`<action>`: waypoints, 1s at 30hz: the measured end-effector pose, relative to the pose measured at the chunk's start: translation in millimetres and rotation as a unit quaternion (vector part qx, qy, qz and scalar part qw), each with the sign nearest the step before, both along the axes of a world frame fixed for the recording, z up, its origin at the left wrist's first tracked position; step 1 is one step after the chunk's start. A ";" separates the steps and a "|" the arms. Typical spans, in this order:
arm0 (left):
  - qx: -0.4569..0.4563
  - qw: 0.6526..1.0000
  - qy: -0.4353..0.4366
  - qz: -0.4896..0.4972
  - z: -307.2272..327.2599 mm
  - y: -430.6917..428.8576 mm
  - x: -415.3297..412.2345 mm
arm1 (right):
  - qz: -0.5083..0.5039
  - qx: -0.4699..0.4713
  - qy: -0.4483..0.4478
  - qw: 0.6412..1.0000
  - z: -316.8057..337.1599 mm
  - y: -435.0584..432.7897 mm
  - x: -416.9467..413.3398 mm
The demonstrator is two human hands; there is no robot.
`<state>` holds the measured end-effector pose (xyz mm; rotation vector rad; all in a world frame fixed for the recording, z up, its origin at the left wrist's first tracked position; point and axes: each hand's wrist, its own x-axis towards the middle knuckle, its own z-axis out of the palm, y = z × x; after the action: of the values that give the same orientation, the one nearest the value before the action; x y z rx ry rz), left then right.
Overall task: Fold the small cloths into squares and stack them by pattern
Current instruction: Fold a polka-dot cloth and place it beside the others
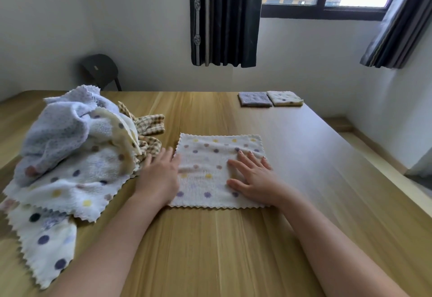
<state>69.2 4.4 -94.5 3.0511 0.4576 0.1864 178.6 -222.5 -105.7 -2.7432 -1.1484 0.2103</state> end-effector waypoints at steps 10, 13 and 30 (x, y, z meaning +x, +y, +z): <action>-0.086 0.991 -0.009 -0.103 -13.9 -1.7 -4.0 | 0.058 0.129 -0.053 0.989 4.5 1.4 -16.2; -0.117 0.962 -0.148 -0.197 -8.0 6.8 -13.6 | 0.079 0.168 -0.061 0.981 5.4 -2.7 -21.6; -0.160 0.950 -0.206 -0.172 -11.1 8.8 -18.4 | -0.041 0.343 -0.088 0.934 -2.5 -11.4 -14.6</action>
<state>50.8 13.2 -105.6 2.6141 -0.0686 0.6412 163.9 -233.9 -108.2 -2.1962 -0.9089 -0.3857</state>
